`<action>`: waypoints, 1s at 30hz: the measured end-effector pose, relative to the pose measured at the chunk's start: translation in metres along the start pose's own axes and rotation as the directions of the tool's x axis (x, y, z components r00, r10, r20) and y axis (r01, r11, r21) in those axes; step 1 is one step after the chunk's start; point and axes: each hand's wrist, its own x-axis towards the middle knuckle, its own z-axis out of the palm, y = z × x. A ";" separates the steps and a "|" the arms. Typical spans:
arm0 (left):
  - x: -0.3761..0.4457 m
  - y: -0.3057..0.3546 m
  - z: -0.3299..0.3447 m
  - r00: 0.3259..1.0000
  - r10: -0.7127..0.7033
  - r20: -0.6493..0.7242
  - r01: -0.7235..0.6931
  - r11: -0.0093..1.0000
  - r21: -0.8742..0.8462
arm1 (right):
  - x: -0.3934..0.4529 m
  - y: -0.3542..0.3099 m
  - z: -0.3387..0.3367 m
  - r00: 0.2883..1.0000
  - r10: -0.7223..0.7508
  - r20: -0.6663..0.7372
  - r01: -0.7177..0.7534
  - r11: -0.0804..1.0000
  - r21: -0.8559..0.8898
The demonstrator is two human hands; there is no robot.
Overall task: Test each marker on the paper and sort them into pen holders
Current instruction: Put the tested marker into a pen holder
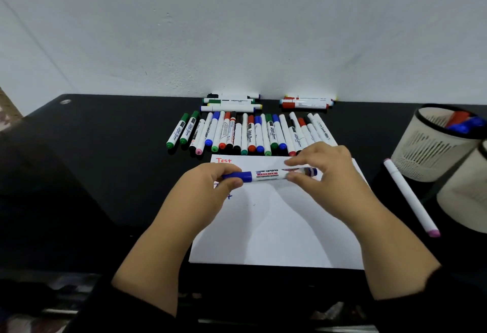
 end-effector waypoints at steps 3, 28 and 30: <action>0.000 0.009 0.003 0.999 0.033 -0.005 -0.033 0.999 -0.024 | 0.000 0.000 0.004 0.986 -0.164 0.030 0.166 0.981 -0.102; 0.052 0.076 0.108 0.918 0.173 0.357 -0.272 0.929 0.249 | 0.001 0.052 -0.134 0.844 0.305 -0.441 -0.293 0.951 0.097; 0.052 0.074 0.112 0.913 0.154 0.377 -0.274 0.918 0.287 | 0.003 0.056 -0.139 0.834 0.346 -0.430 -0.342 0.935 0.091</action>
